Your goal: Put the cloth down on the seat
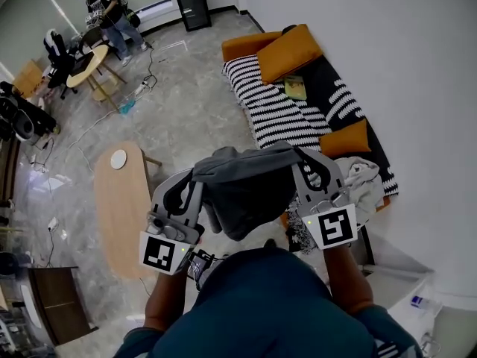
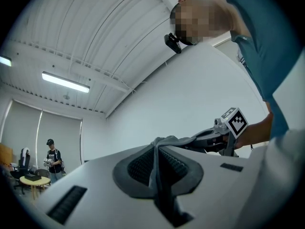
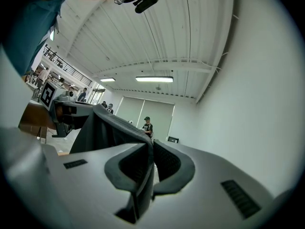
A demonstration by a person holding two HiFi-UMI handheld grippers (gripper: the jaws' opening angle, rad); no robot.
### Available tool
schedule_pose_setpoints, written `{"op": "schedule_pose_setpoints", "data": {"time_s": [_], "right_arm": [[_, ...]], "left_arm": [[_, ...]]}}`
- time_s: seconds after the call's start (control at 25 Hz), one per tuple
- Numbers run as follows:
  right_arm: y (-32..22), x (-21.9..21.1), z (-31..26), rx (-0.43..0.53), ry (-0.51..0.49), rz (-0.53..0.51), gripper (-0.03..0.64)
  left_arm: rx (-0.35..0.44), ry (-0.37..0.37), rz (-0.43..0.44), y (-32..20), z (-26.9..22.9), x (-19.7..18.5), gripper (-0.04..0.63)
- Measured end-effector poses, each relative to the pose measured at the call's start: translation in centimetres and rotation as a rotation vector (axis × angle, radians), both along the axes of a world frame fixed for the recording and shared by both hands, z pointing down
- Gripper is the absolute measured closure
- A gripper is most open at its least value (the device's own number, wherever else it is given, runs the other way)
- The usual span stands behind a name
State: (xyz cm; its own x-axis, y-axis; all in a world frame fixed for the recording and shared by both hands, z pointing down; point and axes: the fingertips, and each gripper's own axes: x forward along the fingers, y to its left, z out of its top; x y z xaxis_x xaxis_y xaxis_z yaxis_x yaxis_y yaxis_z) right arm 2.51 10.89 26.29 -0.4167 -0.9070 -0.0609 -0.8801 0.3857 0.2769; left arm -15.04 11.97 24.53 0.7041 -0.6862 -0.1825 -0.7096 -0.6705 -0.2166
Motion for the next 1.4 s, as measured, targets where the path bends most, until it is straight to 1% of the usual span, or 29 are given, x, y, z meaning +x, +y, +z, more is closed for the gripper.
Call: {"op": "schedule_pose_setpoints", "data": {"time_s": [0.2, 0.32, 0.36, 0.48, 0.52, 0.6, 0.72, 0.84, 0.88, 1.0, 1.04, 1.12, 1.2, 1.32, 1.4], "right_arm": [[-1.4, 2.6, 0.7, -0.015, -0.011, 0.003, 0.581], [-2.0, 2.9, 1.3, -0.033, -0.027, 0.012, 0.581], [-2.2, 2.8, 1.5, -0.041, -0.026, 0.016, 0.581], [-3.3, 2.5, 1.6, -0.047, -0.019, 0.032, 0.581], [-3.6, 2.3, 1.6, -0.047, -0.023, 0.039, 0.581], [-4.1, 1.8, 1.6, -0.053, -0.023, 0.054, 0.581], [-5.3, 0.8, 1.4, -0.058, -0.006, 0.076, 0.581], [-6.7, -0.8, 1.4, -0.057, -0.014, 0.091, 0.581], [-7.1, -1.5, 1.6, -0.06, -0.016, 0.093, 0.581], [-8.2, -3.1, 2.1, -0.071, -0.013, 0.099, 0.581], [-8.5, -3.6, 2.1, -0.072, -0.011, 0.103, 0.581], [-9.2, -4.6, 1.9, -0.069, -0.01, 0.11, 0.581], [-9.7, -5.5, 1.9, -0.068, -0.008, 0.111, 0.581], [-10.3, -5.9, 2.8, -0.063, 0.004, 0.099, 0.581], [-10.4, -6.1, 3.6, -0.08, 0.003, 0.085, 0.581]], "left_arm": [[-0.031, -0.017, 0.005, -0.9, 0.9, 2.6, 0.572], [-0.061, -0.034, 0.014, -1.7, 1.7, 3.0, 0.572], [-0.058, -0.032, 0.018, -2.1, 1.7, 2.8, 0.572], [-0.014, 0.013, 0.051, -3.6, 0.6, 2.7, 0.572], [-0.018, 0.019, 0.061, -4.1, 0.6, 2.6, 0.572], [-0.025, 0.023, 0.075, -4.9, 0.6, 2.1, 0.572], [-0.015, 0.024, 0.094, -6.4, 0.1, 1.1, 0.572], [-0.057, 0.001, 0.095, -8.1, 1.1, -0.7, 0.572], [-0.061, 0.006, 0.098, -8.7, 1.2, -1.3, 0.572], [-0.014, 0.056, 0.127, -9.8, 0.2, -2.6, 0.572], [-0.011, 0.057, 0.132, -10.1, 0.1, -3.1, 0.572], [-0.027, 0.037, 0.125, -10.9, 0.6, -4.3, 0.572], [-0.027, 0.034, 0.123, -11.4, 0.8, -5.3, 0.572], [-0.022, 0.053, 0.132, -12.0, 1.0, -5.6, 0.572], [-0.042, 0.073, 0.126, -12.3, 1.5, -5.7, 0.572]]}}
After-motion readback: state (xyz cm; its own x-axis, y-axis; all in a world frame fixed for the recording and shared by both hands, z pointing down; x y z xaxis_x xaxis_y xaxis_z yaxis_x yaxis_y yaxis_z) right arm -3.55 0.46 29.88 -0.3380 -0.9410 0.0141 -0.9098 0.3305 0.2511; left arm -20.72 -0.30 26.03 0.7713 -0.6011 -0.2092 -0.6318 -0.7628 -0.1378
